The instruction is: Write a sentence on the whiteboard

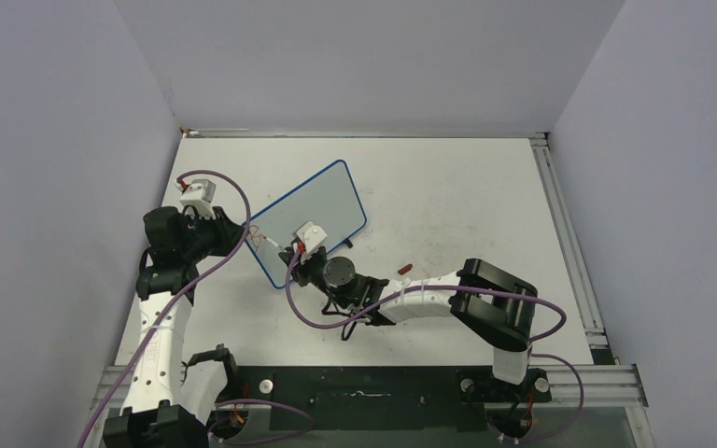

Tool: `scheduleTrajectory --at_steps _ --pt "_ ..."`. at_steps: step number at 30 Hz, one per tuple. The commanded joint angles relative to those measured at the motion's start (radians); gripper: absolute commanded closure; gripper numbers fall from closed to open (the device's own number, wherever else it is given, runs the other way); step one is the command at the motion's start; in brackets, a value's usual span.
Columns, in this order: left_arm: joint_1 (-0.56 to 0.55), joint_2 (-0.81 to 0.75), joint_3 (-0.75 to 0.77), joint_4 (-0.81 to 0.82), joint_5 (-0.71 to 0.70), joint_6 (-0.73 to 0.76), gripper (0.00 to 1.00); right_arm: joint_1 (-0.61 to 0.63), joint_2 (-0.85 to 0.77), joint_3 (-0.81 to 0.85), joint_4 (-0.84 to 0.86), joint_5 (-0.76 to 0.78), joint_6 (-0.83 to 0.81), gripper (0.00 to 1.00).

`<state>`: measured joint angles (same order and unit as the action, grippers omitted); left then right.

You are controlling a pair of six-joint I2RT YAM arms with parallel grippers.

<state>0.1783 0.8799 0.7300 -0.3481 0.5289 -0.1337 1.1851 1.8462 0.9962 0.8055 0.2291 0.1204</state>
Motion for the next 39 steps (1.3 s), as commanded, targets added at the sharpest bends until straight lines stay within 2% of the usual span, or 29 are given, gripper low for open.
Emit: scheduleTrajectory --at_steps 1,39 --pt "-0.002 -0.006 0.006 -0.018 -0.007 0.011 1.0 -0.009 0.01 0.023 0.073 0.025 0.004 0.95" --pt "-0.001 -0.004 0.009 -0.017 -0.012 0.013 1.0 -0.018 0.024 -0.005 0.055 0.058 0.035 0.95"
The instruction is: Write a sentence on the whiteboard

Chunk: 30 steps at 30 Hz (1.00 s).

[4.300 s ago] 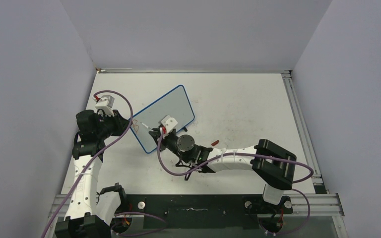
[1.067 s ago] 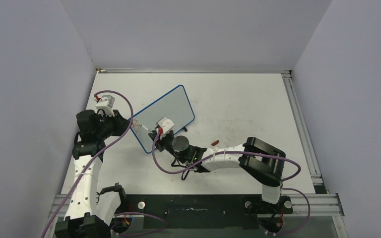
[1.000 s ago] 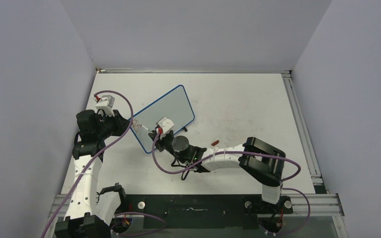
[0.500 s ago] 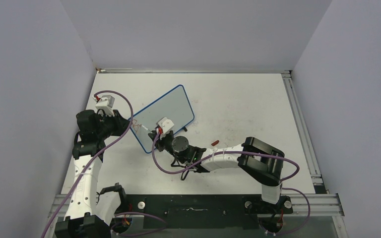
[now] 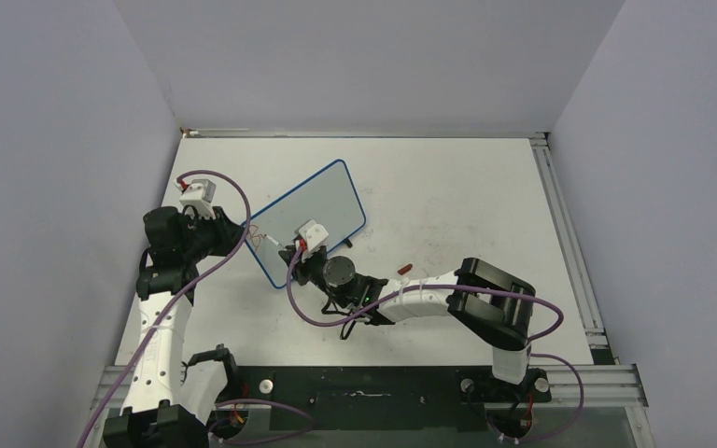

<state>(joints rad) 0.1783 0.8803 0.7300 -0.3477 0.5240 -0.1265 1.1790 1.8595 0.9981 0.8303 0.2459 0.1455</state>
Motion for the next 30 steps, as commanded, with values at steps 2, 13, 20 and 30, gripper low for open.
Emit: scheduleTrajectory --at_steps 2,13,20,30 --pt "-0.001 -0.004 0.009 -0.019 -0.006 0.005 1.0 -0.012 0.009 -0.01 0.032 0.044 0.009 0.95" --pt "-0.002 -0.006 0.008 -0.019 -0.007 0.005 1.0 -0.012 0.0 -0.023 0.037 0.052 0.011 0.95" --pt "-0.001 -0.006 0.008 -0.02 -0.008 0.005 1.0 -0.006 -0.036 -0.036 0.064 0.022 -0.011 0.95" --pt "-0.001 -0.006 0.006 -0.02 -0.008 0.005 1.0 0.005 -0.107 -0.05 0.093 0.022 -0.046 0.95"
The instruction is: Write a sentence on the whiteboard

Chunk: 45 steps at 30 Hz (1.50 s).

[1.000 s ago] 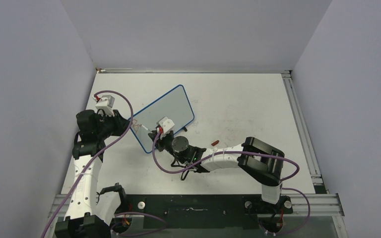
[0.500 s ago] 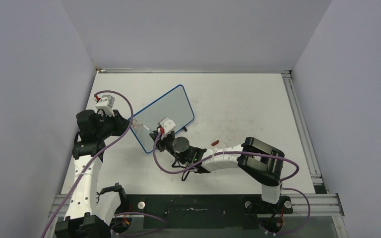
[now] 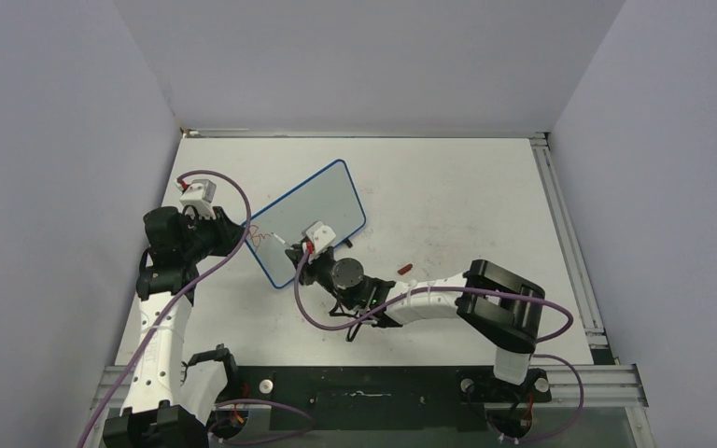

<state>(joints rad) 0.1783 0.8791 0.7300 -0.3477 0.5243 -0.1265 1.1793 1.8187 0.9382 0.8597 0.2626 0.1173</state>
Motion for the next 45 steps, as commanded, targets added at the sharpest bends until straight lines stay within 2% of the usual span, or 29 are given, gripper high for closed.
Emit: scheduleTrajectory --at_steps 1,19,29,30,31,32,45 --pt "-0.001 -0.005 0.006 -0.02 -0.008 0.005 1.0 0.004 -0.064 0.013 0.065 0.006 -0.02 0.95" --pt "-0.002 -0.006 0.007 -0.02 -0.005 0.005 1.0 -0.02 0.025 0.1 0.027 -0.021 -0.018 0.95" --pt "-0.001 -0.005 0.008 -0.019 -0.006 0.005 1.0 -0.03 0.048 0.08 0.004 -0.043 0.007 0.95" --pt "-0.001 -0.005 0.008 -0.018 -0.006 0.005 1.0 -0.102 0.048 0.072 0.003 -0.014 0.01 0.95" --pt "-0.001 -0.004 0.008 -0.017 -0.006 0.005 1.0 -0.038 0.046 0.066 0.001 -0.011 0.014 0.95" --pt "-0.001 -0.004 0.008 -0.017 -0.006 0.005 1.0 -0.03 0.047 0.06 -0.002 -0.012 0.019 0.95" --pt "-0.002 -0.005 0.008 -0.018 -0.007 0.005 1.0 -0.02 0.052 0.021 -0.011 -0.015 0.042 0.95"
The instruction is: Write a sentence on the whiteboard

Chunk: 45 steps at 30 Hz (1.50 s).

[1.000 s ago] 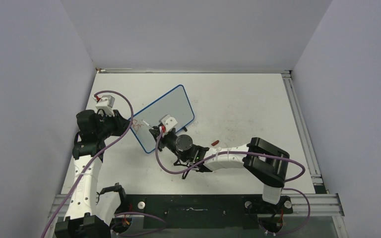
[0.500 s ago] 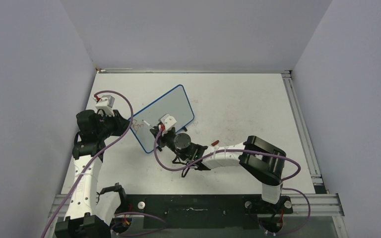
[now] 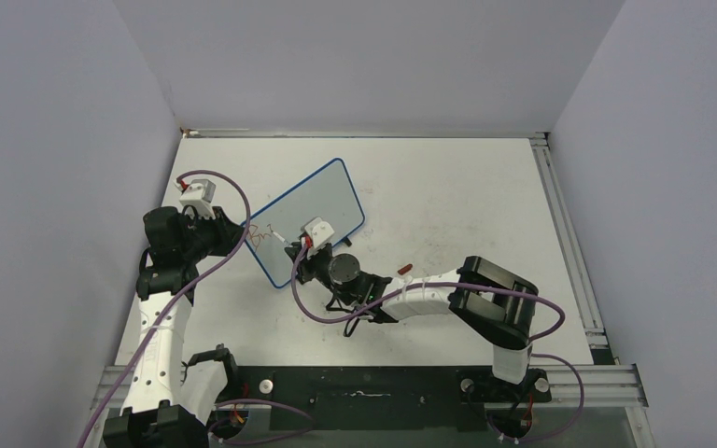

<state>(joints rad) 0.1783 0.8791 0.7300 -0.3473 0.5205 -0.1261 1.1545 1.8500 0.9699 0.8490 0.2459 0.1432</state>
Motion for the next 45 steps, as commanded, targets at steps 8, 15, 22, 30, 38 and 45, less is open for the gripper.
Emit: scheduleTrajectory --at_steps 8,15,22,30,38,45 --pt "-0.001 -0.005 0.008 -0.019 -0.004 0.005 1.0 0.011 0.003 -0.017 -0.006 0.007 0.012 0.95" --pt "-0.001 -0.006 0.006 -0.021 -0.004 0.005 1.0 0.024 -0.015 -0.028 -0.003 0.022 0.001 0.95" --pt "-0.001 -0.006 0.006 -0.021 -0.004 0.005 1.0 0.027 -0.083 -0.041 0.037 0.033 -0.015 0.95" --pt "-0.002 -0.006 0.006 -0.021 -0.002 0.005 1.0 0.016 -0.074 0.014 0.053 0.037 -0.056 0.95" --pt "-0.001 -0.006 0.006 -0.019 -0.001 0.005 1.0 -0.002 -0.035 0.066 0.059 0.014 -0.063 0.95" --pt "-0.002 -0.005 0.006 -0.019 0.001 0.005 1.0 -0.007 -0.011 0.092 0.052 0.001 -0.065 0.95"
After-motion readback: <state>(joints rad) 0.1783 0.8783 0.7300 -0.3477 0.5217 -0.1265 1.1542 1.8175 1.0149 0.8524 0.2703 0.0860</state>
